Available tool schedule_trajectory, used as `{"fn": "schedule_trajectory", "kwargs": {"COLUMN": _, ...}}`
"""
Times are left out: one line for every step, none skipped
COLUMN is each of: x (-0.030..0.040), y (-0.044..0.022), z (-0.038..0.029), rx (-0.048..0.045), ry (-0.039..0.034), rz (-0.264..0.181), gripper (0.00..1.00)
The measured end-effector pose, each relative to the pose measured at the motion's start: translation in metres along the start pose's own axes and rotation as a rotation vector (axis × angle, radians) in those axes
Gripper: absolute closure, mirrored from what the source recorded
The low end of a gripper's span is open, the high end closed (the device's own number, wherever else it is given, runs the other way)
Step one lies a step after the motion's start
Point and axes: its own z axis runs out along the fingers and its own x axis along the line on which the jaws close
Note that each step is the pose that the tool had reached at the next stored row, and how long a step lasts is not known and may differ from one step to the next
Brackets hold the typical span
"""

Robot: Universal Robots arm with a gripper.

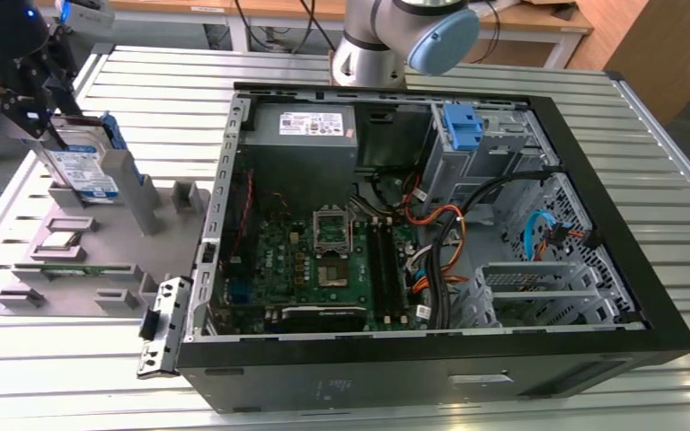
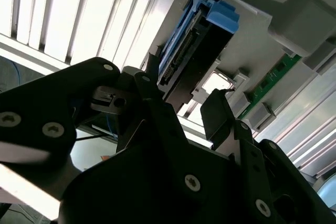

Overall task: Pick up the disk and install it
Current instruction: 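Pick up the disk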

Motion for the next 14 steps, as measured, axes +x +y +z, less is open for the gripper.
{"fn": "schedule_trajectory", "kwargs": {"x": 0.0, "y": 0.0, "z": 0.0003, "rx": 0.0001, "ry": -0.0001, "rz": 0.0, "gripper": 0.41}}
{"fn": "schedule_trajectory", "kwargs": {"x": 0.0, "y": -0.0001, "z": 0.0007, "rx": 0.0004, "ry": -0.0003, "rz": 0.0, "gripper": 0.41}}
{"fn": "schedule_trajectory", "kwargs": {"x": 0.0001, "y": -0.0001, "z": 0.0012, "rx": 0.0005, "ry": -0.0003, "rz": 0.0, "gripper": 0.41}}
{"fn": "schedule_trajectory", "kwargs": {"x": 0.0001, "y": -0.0001, "z": 0.0017, "rx": 0.0004, "ry": -0.0003, "rz": 0.0, "gripper": 0.41}}
{"fn": "schedule_trajectory", "kwargs": {"x": 0.0, "y": -0.0001, "z": 0.0022, "rx": 0.0002, "ry": -0.0001, "rz": 0.0, "gripper": 0.41}}
{"fn": "schedule_trajectory", "kwargs": {"x": -0.0003, "y": -0.0001, "z": 0.0025, "rx": 0.0002, "ry": -0.0002, "rz": 0.0, "gripper": 0.41}}
{"fn": "schedule_trajectory", "kwargs": {"x": -0.0004, "y": -0.0001, "z": 0.0026, "rx": 0.0002, "ry": -0.0002, "rz": 0.0, "gripper": 0.41}}
{"fn": "schedule_trajectory", "kwargs": {"x": -0.0004, "y": -0.0001, "z": 0.0025, "rx": 0.0001, "ry": -0.0001, "rz": 0.0, "gripper": 0.41}}
{"fn": "schedule_trajectory", "kwargs": {"x": -0.0004, "y": -0.0001, "z": 0.0026, "rx": 0.0001, "ry": -0.0001, "rz": 0.0, "gripper": 0.41}}
{"fn": "schedule_trajectory", "kwargs": {"x": -0.0004, "y": -0.0001, "z": 0.0026, "rx": 0.0001, "ry": -0.0001, "rz": 0.0, "gripper": 0.41}}
{"fn": "schedule_trajectory", "kwargs": {"x": -0.0004, "y": -0.0001, "z": 0.0027, "rx": 0.0002, "ry": -0.0002, "rz": 0.0, "gripper": 0.41}}
{"fn": "schedule_trajectory", "kwargs": {"x": -0.0004, "y": -0.0001, "z": 0.0026, "rx": 0.0002, "ry": -0.0002, "rz": 0.0, "gripper": 0.41}}
{"fn": "schedule_trajectory", "kwargs": {"x": -0.0004, "y": -0.0001, "z": 0.0026, "rx": 0.0002, "ry": -0.0002, "rz": 0.0, "gripper": 0.41}}
{"fn": "schedule_trajectory", "kwargs": {"x": -0.0004, "y": -0.0001, "z": 0.0027, "rx": 0.0002, "ry": -0.0002, "rz": 0.0, "gripper": 0.41}}
